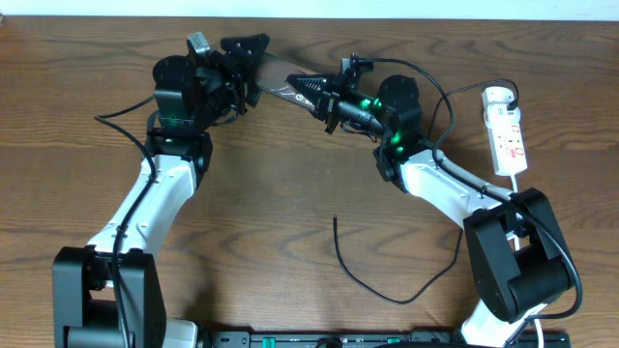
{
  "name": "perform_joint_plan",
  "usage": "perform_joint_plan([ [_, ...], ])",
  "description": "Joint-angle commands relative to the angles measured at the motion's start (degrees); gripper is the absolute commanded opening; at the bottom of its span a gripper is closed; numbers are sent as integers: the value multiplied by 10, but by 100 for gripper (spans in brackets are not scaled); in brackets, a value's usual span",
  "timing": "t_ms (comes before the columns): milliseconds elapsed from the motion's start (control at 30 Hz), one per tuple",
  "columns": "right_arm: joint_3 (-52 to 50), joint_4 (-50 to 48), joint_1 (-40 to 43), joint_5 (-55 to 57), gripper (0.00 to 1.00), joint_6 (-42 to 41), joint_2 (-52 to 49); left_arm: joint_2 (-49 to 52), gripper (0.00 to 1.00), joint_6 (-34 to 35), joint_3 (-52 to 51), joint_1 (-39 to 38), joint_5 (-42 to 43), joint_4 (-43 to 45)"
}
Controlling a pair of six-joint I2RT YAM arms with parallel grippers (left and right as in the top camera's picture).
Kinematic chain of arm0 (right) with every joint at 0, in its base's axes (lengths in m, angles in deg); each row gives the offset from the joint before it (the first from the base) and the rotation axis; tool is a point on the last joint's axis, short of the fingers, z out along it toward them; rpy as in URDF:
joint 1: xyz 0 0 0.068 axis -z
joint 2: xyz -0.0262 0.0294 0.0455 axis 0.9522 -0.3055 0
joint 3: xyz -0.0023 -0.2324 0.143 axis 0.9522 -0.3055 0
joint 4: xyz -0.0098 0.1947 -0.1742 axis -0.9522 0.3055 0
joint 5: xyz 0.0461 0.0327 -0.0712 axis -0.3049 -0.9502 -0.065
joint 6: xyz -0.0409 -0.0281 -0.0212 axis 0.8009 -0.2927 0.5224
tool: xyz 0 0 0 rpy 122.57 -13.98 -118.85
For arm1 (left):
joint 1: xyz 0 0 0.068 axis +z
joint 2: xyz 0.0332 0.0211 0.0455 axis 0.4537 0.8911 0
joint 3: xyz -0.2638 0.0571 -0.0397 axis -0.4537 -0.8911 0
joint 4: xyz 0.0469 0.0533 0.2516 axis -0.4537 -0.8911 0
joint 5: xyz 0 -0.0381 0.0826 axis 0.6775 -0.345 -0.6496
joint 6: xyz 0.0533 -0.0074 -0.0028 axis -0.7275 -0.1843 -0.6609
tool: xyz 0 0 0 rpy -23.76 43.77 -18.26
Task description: Plug charger to phone and switch on socket
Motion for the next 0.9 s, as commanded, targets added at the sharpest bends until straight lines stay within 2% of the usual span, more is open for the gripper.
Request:
perform_joint_plan([
  [0,8,-9,-15,-35,1,12,1,-10,34,-14,-2,-2,7,7],
  [67,8,-8,-15,-33,1,12,1,-10,26,-33,-2,-2,13,6],
  [167,8,-8,-15,-31,2,12,1,-10,26,-47,-2,-2,22,7],
  [200,8,-8,-15,-29,2,12,1,-10,22,-50,-2,-2,23,6],
  [267,8,-8,-15,-29,2,12,1,-10,8,-51,-2,-2,24,6],
  [700,8,-8,-15,-29,1,14,1,-10,7,-79,-2,-2,32,6],
  [800,8,-8,-15,-29,12,14,1,-10,7,-79,-2,-2,32,6],
  [867,8,-8,-15,-29,25,14,1,-10,8,-79,-2,-2,32,6],
])
